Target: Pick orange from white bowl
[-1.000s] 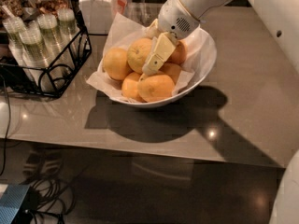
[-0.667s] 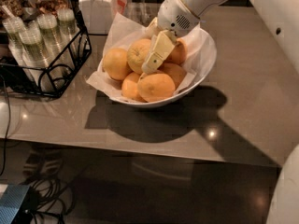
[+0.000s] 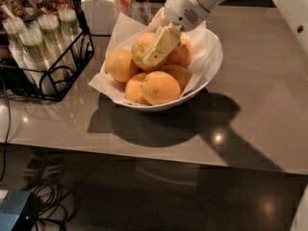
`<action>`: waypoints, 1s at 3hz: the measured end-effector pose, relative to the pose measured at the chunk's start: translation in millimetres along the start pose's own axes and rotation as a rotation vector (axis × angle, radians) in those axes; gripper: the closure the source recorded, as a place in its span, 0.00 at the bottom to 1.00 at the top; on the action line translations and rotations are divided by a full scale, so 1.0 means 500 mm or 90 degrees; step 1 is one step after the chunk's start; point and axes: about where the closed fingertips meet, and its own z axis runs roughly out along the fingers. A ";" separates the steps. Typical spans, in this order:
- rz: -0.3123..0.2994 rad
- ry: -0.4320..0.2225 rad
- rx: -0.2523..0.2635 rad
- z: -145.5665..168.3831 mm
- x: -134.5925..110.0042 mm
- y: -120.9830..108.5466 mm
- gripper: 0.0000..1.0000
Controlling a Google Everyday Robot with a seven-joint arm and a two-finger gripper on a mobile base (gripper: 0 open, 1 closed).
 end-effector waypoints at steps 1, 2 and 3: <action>0.000 -0.007 0.017 -0.008 0.001 -0.011 1.00; -0.036 -0.017 0.007 -0.020 -0.025 0.019 1.00; -0.068 -0.028 0.012 -0.062 -0.057 0.091 1.00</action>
Offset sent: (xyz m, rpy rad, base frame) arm -0.0364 0.0073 0.0326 0.0249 -0.0905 0.1152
